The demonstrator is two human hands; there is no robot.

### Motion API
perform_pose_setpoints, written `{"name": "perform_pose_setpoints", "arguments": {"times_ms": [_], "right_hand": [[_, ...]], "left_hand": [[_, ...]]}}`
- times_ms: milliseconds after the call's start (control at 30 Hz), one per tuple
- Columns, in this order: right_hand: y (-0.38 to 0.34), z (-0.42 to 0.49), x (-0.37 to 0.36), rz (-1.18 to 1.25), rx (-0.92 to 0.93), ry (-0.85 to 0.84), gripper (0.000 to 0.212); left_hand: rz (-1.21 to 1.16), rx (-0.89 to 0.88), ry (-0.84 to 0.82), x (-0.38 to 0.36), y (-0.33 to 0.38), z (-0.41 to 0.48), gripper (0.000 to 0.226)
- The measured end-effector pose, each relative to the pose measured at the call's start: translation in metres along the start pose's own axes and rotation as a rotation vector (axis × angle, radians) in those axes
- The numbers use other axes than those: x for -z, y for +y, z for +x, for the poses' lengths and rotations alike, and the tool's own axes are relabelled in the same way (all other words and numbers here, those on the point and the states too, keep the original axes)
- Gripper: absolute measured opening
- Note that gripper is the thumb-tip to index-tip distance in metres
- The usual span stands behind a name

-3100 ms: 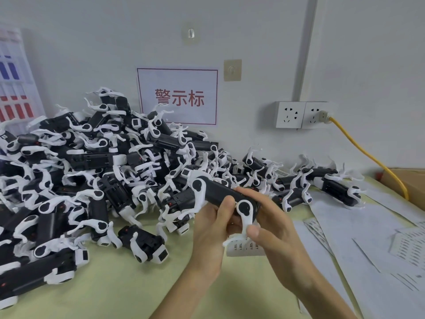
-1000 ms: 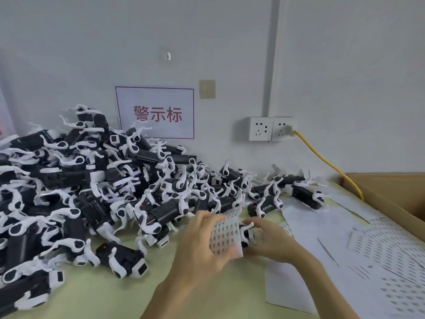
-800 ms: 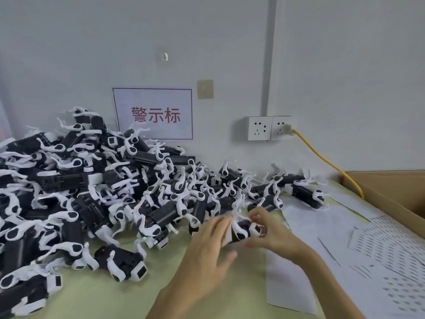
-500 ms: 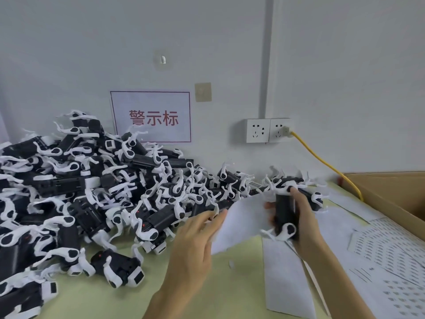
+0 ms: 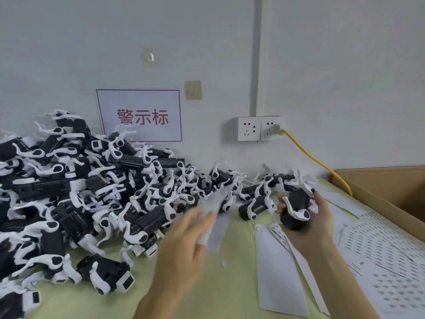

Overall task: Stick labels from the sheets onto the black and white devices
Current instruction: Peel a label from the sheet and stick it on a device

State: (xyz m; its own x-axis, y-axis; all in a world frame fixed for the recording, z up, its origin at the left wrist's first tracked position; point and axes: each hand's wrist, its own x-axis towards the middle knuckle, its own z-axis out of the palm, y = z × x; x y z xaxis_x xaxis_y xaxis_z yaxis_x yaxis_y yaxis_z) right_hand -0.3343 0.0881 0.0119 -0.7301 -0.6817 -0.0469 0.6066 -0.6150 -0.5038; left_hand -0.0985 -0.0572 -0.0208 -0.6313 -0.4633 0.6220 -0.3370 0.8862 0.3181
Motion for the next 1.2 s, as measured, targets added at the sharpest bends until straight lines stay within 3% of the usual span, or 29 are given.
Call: {"name": "perform_pose_setpoints", "arguments": {"times_ms": [33, 67, 133, 200, 267, 333, 400, 467, 600, 733, 1033, 1200], "right_hand": [[0.002, -0.003, -0.003, -0.025, -0.020, -0.045, 0.053], [0.005, -0.005, -0.006, -0.066, -0.043, -0.091, 0.049], [0.013, -0.007, -0.013, -0.168, -0.089, -0.167, 0.047], [0.023, -0.010, -0.020, -0.290, -0.122, -0.215, 0.052], [0.032, -0.014, -0.025, -0.460, -0.101, -0.299, 0.051], [0.039, -0.018, -0.029, -0.609, -0.024, -0.363, 0.046], [0.046, -0.023, -0.032, -0.697, 0.044, -0.378, 0.044], [0.054, -0.029, -0.035, -0.785, 0.089, -0.392, 0.048], [0.068, -0.038, -0.039, -0.860, 0.086, -0.486, 0.025], [0.066, -0.040, -0.038, -0.817, 0.004, -0.628, 0.045], [0.071, -0.041, -0.038, -0.830, 0.064, -0.559, 0.052], [0.078, -0.042, -0.038, -0.823, 0.081, -0.424, 0.035]], "left_hand": [[0.117, 0.012, -0.225, -0.005, 0.003, -0.002, 0.050], [0.186, 0.034, -0.395, -0.009, 0.005, -0.005, 0.070], [0.189, 0.056, -0.522, -0.019, 0.009, -0.010, 0.108], [0.089, 0.097, -0.423, -0.015, 0.016, -0.009, 0.108], [-0.066, 0.100, -0.171, -0.008, 0.020, -0.008, 0.084], [-0.405, 0.197, -0.034, -0.002, 0.020, -0.006, 0.060], [-0.787, 0.333, -0.160, 0.006, 0.025, -0.004, 0.049], [-0.958, 0.398, -0.238, 0.009, 0.027, -0.002, 0.042], [-1.017, 0.427, -0.215, 0.006, 0.030, -0.001, 0.029], [-1.002, 0.453, -0.159, 0.010, 0.028, 0.002, 0.028], [-1.004, 0.337, -0.159, 0.011, 0.028, -0.001, 0.025], [-0.828, 0.241, -0.167, 0.004, 0.026, -0.003, 0.031]]}}
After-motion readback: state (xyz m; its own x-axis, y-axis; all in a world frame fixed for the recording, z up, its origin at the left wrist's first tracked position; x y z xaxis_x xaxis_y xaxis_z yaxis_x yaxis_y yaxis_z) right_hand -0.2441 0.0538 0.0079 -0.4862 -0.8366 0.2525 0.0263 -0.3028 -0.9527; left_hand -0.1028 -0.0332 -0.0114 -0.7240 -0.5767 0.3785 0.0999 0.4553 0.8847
